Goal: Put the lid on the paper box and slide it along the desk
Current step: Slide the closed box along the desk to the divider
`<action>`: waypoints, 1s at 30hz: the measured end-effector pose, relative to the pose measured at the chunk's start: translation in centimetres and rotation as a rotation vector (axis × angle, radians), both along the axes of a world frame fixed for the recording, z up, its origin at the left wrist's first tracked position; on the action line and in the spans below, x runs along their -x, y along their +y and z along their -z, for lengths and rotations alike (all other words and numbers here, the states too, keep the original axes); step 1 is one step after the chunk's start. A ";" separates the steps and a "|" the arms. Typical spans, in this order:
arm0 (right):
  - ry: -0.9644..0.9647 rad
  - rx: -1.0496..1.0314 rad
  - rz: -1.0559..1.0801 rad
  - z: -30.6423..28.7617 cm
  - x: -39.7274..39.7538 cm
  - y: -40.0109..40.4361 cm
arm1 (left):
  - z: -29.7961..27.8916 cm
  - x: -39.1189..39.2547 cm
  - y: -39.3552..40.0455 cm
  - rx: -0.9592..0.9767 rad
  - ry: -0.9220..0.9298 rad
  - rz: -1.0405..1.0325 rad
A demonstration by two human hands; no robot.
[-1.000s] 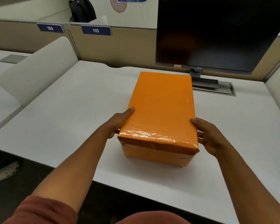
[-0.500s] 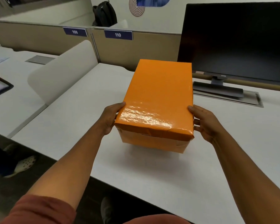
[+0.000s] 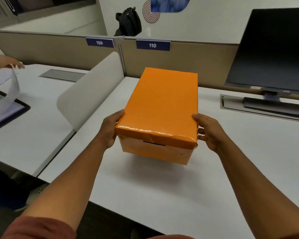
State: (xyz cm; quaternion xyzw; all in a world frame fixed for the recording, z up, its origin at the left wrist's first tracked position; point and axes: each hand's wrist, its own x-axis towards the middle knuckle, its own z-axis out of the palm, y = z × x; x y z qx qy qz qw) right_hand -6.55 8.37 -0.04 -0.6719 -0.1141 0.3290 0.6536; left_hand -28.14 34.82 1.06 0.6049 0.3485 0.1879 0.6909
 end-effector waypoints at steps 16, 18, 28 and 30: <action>-0.025 0.075 0.014 -0.5 3.8 20.7 | 0.8 2.6 17.3 -0.192 0.006 -0.240; -0.020 0.086 0.016 -0.1 3.6 22.3 | 1.3 2.3 18.4 -0.211 0.048 -0.291; -0.048 0.035 0.091 2.6 3.7 26.9 | 2.0 2.1 19.6 -0.960 0.387 -0.203; -0.063 0.029 0.082 2.8 3.9 27.5 | 1.9 1.5 19.6 -1.181 0.431 -0.089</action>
